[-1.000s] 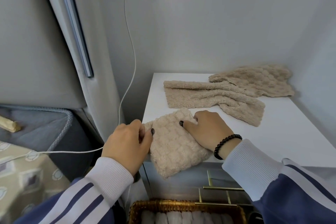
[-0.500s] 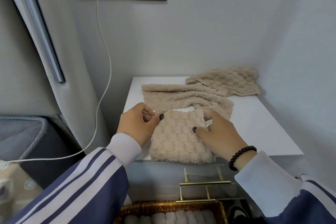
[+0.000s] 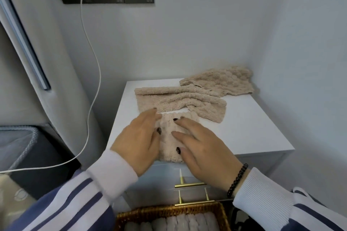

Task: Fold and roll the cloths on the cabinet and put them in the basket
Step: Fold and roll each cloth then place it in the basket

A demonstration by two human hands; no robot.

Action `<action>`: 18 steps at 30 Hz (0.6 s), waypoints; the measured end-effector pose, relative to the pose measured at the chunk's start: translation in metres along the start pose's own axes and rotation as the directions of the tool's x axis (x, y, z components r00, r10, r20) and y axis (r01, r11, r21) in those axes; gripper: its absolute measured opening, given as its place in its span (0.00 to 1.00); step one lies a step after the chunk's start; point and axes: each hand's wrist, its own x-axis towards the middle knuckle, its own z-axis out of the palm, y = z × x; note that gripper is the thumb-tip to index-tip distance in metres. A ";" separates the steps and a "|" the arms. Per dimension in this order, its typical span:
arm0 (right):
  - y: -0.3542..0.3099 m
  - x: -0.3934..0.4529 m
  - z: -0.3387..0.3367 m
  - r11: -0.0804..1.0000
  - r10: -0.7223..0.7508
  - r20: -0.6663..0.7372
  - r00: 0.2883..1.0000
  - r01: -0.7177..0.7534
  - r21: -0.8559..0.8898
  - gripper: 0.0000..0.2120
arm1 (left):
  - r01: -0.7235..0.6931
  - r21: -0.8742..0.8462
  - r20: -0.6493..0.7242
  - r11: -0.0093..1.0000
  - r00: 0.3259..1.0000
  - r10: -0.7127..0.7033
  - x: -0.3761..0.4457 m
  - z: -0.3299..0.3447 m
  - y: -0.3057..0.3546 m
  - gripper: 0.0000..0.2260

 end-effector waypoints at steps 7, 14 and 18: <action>0.003 -0.007 0.004 0.995 0.070 0.172 0.983 -0.081 0.054 0.22 | -0.210 -0.007 0.193 0.978 0.959 0.208 -0.036 0.026 -0.015 0.31; 0.010 -0.015 0.007 0.979 -0.058 0.282 0.958 0.109 -0.170 0.35 | -0.431 0.295 0.172 0.853 0.902 0.396 -0.034 0.032 -0.037 0.33; 0.011 -0.013 0.006 0.983 -0.091 0.146 0.985 0.112 -0.145 0.25 | -0.487 0.316 0.084 0.814 0.869 0.488 -0.028 0.031 -0.040 0.23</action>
